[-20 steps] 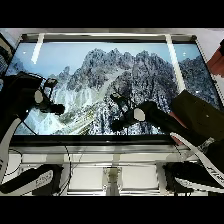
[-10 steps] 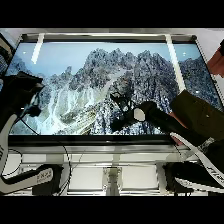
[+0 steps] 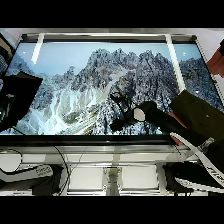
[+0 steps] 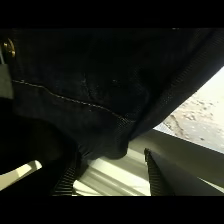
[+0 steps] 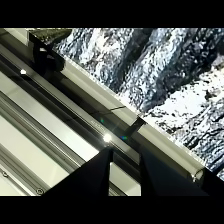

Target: Fold the clothes and pants, and hang the long-sleeved shirts on hangers.

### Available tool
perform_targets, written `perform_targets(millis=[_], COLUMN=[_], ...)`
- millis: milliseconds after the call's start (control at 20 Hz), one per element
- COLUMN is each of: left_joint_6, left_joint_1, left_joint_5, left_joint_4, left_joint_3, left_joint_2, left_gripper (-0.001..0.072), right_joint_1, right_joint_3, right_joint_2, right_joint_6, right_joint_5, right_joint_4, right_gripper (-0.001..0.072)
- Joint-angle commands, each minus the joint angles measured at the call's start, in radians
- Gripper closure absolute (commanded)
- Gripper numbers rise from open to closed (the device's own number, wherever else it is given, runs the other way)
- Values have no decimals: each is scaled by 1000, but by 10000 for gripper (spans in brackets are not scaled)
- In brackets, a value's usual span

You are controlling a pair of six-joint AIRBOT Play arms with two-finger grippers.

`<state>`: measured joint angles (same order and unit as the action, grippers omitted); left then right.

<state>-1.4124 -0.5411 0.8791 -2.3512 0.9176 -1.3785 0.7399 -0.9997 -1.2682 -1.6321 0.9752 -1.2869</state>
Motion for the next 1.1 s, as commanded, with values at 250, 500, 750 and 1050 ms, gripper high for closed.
perform_targets(millis=[250,500,750,1050], left_joint_6=[-1,-2,-1,-1], left_joint_1=[-23,-23,-37,-38], left_joint_5=[-43,-100,-116,-134], left_joint_4=[-27,-27,-27,-26], left_joint_3=[2,2,2,58], left_joint_2=[-47,-53,-82,32], left_gripper=[417,417,638,671], right_joint_1=[1,1,1,1], right_joint_3=[0,0,0,0], right_joint_2=[0,0,0,0], right_joint_6=[0,-1,-1,0], right_joint_5=[1,1,1,0], right_joint_4=[2,8,8,8], right_gripper=[507,507,506,506])
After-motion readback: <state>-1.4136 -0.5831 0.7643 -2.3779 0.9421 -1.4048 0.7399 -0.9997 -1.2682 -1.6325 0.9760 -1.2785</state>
